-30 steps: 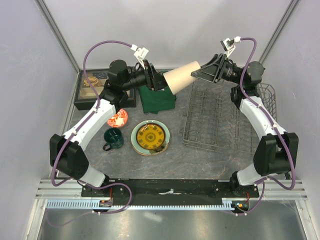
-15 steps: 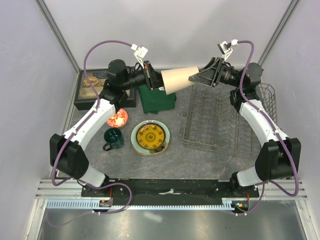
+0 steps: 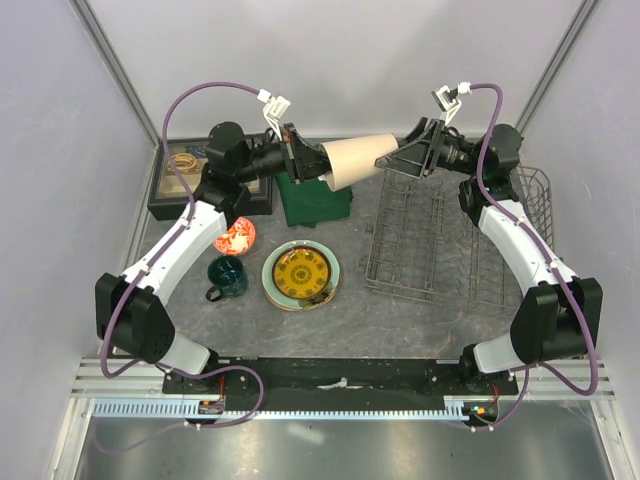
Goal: Unload the mixed dishes from the dish rack
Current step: Place the cup at the center of the board.
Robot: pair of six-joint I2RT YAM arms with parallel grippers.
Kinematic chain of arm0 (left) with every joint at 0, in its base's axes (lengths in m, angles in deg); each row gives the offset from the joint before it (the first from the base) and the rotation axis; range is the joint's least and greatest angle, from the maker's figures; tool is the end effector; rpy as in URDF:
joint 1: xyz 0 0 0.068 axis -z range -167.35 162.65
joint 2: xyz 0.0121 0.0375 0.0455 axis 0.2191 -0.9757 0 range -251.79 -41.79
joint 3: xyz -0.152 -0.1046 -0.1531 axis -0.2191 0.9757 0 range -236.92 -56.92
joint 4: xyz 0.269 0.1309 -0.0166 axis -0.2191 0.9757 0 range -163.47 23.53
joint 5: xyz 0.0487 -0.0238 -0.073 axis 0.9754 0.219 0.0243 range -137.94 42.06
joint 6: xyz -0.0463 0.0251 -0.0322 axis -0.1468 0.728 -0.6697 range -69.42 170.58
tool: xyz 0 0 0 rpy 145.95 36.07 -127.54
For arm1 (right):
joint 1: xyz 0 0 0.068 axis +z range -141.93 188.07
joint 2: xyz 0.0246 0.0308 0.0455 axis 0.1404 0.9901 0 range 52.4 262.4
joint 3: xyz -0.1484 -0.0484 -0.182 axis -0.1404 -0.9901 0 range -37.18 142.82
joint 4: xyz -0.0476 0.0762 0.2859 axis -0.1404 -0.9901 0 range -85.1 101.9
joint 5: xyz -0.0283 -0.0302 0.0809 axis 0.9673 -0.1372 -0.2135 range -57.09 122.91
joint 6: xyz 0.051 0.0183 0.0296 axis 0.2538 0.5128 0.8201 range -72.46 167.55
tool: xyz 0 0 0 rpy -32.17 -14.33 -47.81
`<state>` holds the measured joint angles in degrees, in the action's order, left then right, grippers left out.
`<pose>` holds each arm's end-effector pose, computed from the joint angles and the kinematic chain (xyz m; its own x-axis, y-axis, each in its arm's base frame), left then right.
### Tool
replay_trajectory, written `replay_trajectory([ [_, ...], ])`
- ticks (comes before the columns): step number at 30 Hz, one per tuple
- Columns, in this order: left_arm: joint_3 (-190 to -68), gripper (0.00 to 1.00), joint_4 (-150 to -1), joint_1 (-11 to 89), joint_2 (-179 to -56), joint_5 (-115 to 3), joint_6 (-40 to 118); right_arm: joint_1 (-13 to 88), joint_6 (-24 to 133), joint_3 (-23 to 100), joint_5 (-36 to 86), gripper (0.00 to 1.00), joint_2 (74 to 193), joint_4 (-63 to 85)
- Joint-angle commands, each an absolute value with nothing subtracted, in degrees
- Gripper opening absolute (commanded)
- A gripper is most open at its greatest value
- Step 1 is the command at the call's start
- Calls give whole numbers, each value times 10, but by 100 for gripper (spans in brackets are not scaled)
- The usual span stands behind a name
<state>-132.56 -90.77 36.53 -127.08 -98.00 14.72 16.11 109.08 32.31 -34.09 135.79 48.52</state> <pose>0.3473 -0.1927 0.3676 -0.4606 -0.2073 -0.8630 0.8450 0.1950 -0.4979 0.3605 0.0943 0.3669 -0.6050 0.2614 -0.7521 -0.7628 0.0804 0.6416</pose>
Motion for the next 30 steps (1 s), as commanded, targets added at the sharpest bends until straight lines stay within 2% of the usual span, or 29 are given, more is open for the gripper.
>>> replay_trajectory([
  [1, -1310, 2, -974, 357, -1236, -1013, 116, 153, 1074, 324, -336, 98, 1345, 493],
  [9, -1281, 2, -965, 322, -1207, -1020, 130, 137, 1104, 337, -340, 98, 1347, 521],
  [13, -1294, 1, -895, 285, -1191, -1015, 179, 133, 1104, 332, -341, 98, 1340, 519],
  [17, -1349, 2, -718, 244, -1179, -991, 302, 132, 1072, 335, -342, 98, 1335, 482],
  [18, -1371, 2, -613, 240, -1182, -980, 336, 131, 1063, 340, -342, 98, 1335, 456],
  [21, -1436, 2, -452, 206, -1191, -953, 433, 131, 1046, 344, -341, 98, 1336, 438],
  [25, -1507, 2, -292, 163, -1198, -902, 578, 132, 1047, 347, -340, 98, 1343, 436],
  [30, -1529, 2, -158, 68, -1204, -880, 682, 131, 1039, 348, -340, 98, 1347, 421],
])
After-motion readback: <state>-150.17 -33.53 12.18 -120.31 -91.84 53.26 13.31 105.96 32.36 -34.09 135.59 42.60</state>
